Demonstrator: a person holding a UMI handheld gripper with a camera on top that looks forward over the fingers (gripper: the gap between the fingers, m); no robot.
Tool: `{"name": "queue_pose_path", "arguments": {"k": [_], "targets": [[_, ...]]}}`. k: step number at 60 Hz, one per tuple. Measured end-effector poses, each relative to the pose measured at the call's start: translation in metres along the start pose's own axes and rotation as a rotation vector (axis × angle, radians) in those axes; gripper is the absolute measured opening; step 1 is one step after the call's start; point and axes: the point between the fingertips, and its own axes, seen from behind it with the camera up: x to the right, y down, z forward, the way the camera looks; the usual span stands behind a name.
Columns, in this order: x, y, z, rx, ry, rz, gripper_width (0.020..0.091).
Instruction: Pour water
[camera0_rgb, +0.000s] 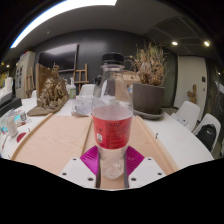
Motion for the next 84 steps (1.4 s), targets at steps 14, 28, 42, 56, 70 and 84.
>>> {"name": "queue_pose_path", "arguments": {"k": [14, 28, 42, 56, 70, 84], "targets": [[-0.002, -0.014, -0.004, -0.017, 0.074, -0.135, 0.0223], [-0.034, -0.098, -0.022, 0.04, 0.177, -0.409, 0.0222], [-0.144, -0.192, -0.034, 0.155, 0.234, -0.878, 0.0223], [-0.282, -0.223, -0.022, 0.267, 0.236, -1.42, 0.0221], [-0.362, -0.21, -0.003, 0.311, 0.29, -1.831, 0.022], [-0.398, -0.187, 0.01, 0.346, 0.272, -1.981, 0.022]]}}
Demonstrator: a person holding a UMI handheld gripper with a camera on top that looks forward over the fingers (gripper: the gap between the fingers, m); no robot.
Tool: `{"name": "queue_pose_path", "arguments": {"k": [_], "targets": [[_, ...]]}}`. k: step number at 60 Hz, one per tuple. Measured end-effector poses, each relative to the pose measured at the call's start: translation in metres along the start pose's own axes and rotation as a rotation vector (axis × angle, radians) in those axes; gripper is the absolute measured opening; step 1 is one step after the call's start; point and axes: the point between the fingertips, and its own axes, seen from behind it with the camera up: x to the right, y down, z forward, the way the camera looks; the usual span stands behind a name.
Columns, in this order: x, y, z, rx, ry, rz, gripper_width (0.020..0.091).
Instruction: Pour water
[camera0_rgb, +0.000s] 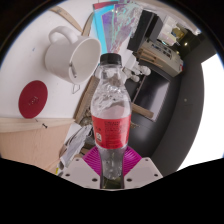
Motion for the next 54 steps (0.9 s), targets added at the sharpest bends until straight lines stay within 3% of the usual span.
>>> {"name": "queue_pose_path", "arguments": {"k": [11, 21, 40, 54], "targets": [[-0.001, 0.003, -0.006, -0.019, -0.048, 0.207, 0.022], [-0.007, 0.009, -0.024, -0.07, -0.19, 0.829, 0.0226], [-0.054, -0.052, -0.055, -0.133, -0.51, 1.893, 0.0234], [-0.094, -0.083, -0.052, -0.164, -0.545, 2.084, 0.0248]]}}
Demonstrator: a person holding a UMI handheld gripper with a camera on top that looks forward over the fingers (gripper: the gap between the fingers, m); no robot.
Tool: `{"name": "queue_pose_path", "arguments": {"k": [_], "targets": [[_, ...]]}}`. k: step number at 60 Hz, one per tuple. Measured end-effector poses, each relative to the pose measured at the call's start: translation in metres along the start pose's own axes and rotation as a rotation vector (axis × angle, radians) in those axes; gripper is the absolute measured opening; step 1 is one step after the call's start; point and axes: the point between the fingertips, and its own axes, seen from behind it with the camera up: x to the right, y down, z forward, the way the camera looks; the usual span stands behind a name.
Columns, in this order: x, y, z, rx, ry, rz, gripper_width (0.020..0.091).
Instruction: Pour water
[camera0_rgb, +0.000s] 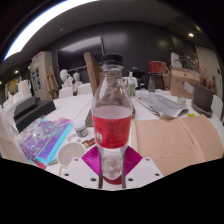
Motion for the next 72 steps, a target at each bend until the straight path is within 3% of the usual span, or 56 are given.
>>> {"name": "queue_pose_path", "arguments": {"k": [14, 27, 34, 42, 46, 72], "targets": [[0.0, 0.022, 0.018, 0.017, 0.0, -0.035, 0.0274], [0.001, 0.026, 0.02, 0.046, 0.011, -0.033, 0.0379], [0.004, 0.029, 0.016, 0.032, 0.03, -0.049, 0.0479], [0.004, 0.033, 0.01, 0.008, 0.037, -0.038, 0.0749], [0.007, 0.036, 0.006, -0.012, 0.05, -0.023, 0.0821], [0.003, 0.038, -0.086, -0.103, 0.069, -0.062, 0.0856]]}}
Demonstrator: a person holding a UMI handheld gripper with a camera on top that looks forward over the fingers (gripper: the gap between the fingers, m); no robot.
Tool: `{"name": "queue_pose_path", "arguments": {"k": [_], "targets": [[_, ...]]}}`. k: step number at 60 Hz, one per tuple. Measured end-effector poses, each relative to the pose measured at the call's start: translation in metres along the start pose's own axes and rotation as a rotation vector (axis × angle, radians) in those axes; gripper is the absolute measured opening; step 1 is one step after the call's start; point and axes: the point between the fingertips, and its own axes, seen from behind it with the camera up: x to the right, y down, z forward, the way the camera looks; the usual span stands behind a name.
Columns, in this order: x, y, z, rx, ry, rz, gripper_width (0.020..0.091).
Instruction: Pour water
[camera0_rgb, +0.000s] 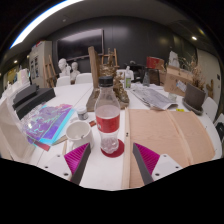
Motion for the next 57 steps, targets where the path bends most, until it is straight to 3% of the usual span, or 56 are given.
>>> {"name": "queue_pose_path", "arguments": {"k": [21, 30, 57], "targets": [[-0.015, 0.016, -0.153, -0.083, 0.022, -0.019, 0.0862], [-0.012, 0.003, -0.197, -0.047, 0.08, -0.042, 0.0857], [0.014, -0.012, -0.226, -0.007, 0.188, -0.046, 0.0858]]}}
